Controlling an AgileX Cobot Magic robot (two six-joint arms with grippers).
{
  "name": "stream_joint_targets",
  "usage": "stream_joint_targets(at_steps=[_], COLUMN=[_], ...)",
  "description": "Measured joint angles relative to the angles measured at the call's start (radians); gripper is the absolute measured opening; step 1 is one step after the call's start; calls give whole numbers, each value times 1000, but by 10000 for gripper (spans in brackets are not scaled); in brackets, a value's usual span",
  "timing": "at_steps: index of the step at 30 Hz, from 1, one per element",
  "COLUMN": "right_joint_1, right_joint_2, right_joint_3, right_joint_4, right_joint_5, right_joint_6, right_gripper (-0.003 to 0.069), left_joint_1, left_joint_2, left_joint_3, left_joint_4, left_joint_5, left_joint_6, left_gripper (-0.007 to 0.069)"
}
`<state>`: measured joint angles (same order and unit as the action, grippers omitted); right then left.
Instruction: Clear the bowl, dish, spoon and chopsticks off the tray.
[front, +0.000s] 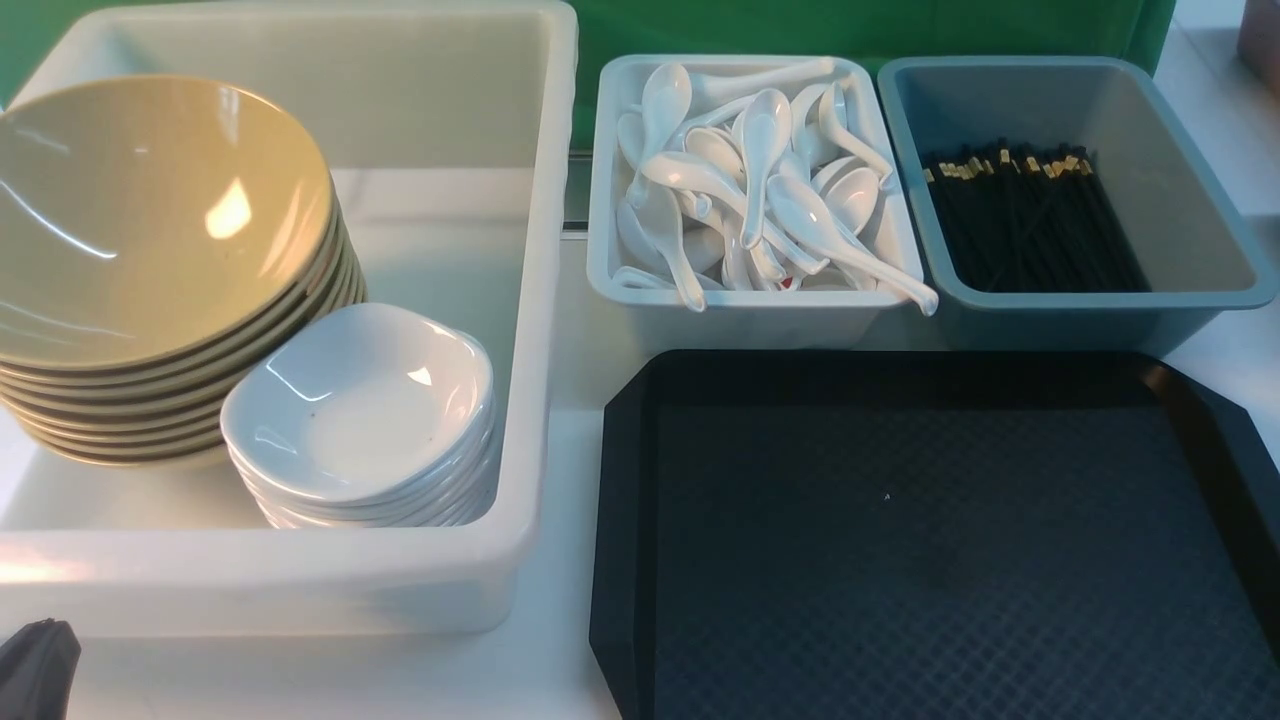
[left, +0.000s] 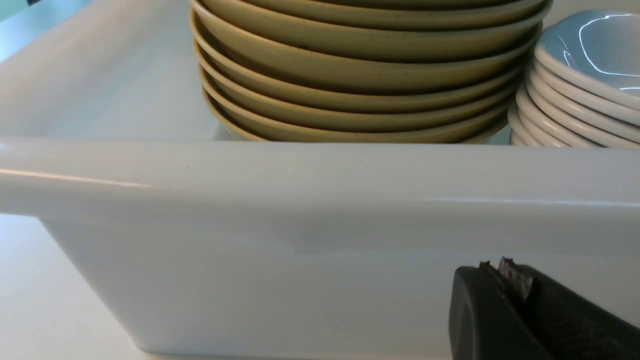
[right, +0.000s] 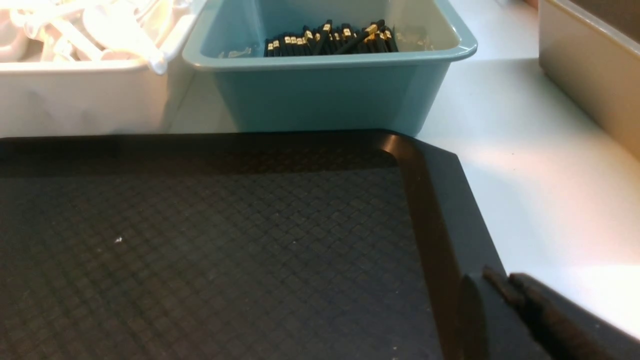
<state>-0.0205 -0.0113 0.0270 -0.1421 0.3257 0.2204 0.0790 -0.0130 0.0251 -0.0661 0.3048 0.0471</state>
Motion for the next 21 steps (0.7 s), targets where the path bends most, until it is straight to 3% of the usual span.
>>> stream_joint_targets(at_steps=[21], right_joint_1=[0], right_joint_2=[0], right_joint_3=[0], right_joint_4=[0], right_joint_5=[0], right_joint_6=[0], right_gripper=[98], left_joint_1=[0], left_joint_2=[0], left_joint_3=[0], left_joint_4=[0], left_joint_5=[0], left_joint_6=[0], left_gripper=[-11])
